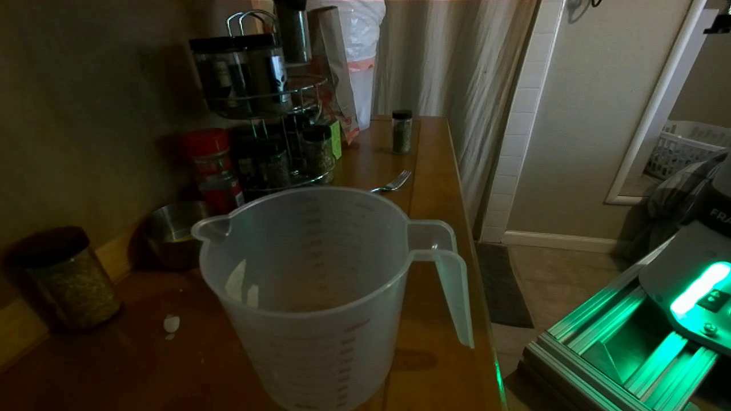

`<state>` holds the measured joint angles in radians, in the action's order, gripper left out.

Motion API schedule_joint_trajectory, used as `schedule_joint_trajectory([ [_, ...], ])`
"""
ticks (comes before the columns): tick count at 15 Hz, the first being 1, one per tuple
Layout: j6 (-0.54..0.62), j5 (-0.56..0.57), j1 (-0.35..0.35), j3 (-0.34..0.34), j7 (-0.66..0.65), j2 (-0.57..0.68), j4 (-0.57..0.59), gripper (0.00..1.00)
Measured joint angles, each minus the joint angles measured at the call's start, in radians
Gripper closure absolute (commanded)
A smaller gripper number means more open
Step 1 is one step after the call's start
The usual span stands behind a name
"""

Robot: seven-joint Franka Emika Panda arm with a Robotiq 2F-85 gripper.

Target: Remove one jar from the top of the stand and put it on the counter.

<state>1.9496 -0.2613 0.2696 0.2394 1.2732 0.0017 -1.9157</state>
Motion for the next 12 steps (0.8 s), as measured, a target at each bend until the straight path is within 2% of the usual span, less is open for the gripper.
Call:
schedule_joint_trajectory([
  [2,0.000,-0.062,-0.010,-0.008,-0.017,-0.077,-0.022,0.74],
  [5,0.001,-0.081,-0.028,-0.040,-0.106,-0.208,-0.090,0.74],
  [9,0.026,-0.078,-0.055,-0.096,-0.219,-0.355,-0.237,0.74],
  [12,0.105,-0.074,-0.079,-0.142,-0.278,-0.423,-0.367,0.74],
])
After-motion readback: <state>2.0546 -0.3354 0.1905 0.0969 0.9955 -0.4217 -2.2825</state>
